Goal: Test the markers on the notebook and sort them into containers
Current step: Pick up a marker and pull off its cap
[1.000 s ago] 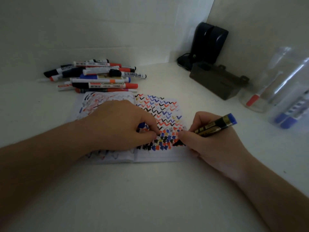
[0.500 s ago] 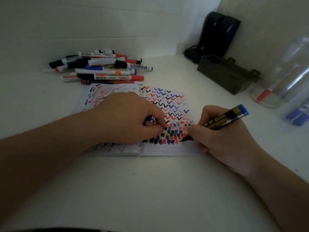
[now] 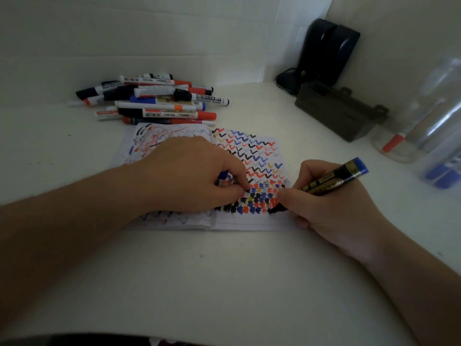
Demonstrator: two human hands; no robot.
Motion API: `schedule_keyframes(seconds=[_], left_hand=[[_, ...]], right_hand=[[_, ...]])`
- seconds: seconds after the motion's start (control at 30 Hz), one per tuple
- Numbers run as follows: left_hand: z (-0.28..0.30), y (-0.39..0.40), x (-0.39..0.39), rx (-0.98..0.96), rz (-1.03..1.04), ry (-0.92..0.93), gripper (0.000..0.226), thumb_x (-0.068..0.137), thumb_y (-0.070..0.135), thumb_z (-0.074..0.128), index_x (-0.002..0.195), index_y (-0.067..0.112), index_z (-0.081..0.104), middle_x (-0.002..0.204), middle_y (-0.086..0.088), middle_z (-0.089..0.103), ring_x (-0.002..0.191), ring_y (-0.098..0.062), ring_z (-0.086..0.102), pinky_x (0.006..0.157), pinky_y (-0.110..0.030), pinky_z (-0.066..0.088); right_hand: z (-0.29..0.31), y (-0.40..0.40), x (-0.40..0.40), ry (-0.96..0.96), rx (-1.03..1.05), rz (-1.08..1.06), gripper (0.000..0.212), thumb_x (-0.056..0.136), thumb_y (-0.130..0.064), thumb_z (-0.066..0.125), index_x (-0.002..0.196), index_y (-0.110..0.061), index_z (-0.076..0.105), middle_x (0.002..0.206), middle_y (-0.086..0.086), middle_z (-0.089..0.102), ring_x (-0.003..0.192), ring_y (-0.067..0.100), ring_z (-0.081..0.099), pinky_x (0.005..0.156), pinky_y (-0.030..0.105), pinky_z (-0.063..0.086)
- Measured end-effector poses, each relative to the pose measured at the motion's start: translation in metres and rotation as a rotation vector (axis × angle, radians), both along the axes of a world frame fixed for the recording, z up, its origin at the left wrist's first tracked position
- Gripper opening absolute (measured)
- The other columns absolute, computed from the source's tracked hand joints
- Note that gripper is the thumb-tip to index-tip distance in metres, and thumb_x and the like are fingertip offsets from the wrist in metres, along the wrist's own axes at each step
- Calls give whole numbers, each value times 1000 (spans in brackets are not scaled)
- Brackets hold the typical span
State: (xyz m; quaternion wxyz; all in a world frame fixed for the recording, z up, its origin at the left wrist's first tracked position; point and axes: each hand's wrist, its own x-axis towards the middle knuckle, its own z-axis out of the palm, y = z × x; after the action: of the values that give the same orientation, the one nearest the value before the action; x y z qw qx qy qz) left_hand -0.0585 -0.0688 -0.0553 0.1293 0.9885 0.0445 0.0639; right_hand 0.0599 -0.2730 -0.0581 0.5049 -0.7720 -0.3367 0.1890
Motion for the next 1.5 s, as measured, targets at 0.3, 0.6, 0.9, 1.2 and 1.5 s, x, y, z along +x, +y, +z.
schedule_keyframes(seconds=[0.3,0.6,0.9,1.2,1.5], left_hand=[[-5,-1,-6,-1,53,-58,20,95,50,50,115,51,48,66,8,59,62,-5,55,57,-29,46],[-2,0,-6,-264,5,-114,22,102,38,49,124,37,43,107,22,54,103,12,51,82,-5,43],[0,-8,-4,-267,-45,-90,26,103,34,52,127,39,46,103,25,56,100,9,51,80,-6,41],[12,-25,-8,-376,-33,-178,18,103,27,51,118,35,54,75,16,57,69,2,54,62,-10,41],[12,-33,57,-131,-86,-34,10,101,20,61,105,11,62,71,4,51,61,-13,48,78,-38,55]], right_hand=[[-5,-2,13,183,190,86,33,74,-12,83,72,0,53,55,6,60,45,13,51,45,24,39],[-3,-12,35,556,458,275,45,66,-41,77,99,-10,76,78,15,66,54,24,47,45,24,25],[-7,-10,34,519,382,309,54,67,-43,68,108,-10,77,87,18,72,56,23,48,43,23,28],[-3,-9,28,389,333,231,23,97,-31,65,94,-9,60,91,18,74,50,21,44,43,23,31],[26,-42,34,355,477,128,25,87,-41,62,89,-17,58,89,15,75,52,22,48,43,23,28]])
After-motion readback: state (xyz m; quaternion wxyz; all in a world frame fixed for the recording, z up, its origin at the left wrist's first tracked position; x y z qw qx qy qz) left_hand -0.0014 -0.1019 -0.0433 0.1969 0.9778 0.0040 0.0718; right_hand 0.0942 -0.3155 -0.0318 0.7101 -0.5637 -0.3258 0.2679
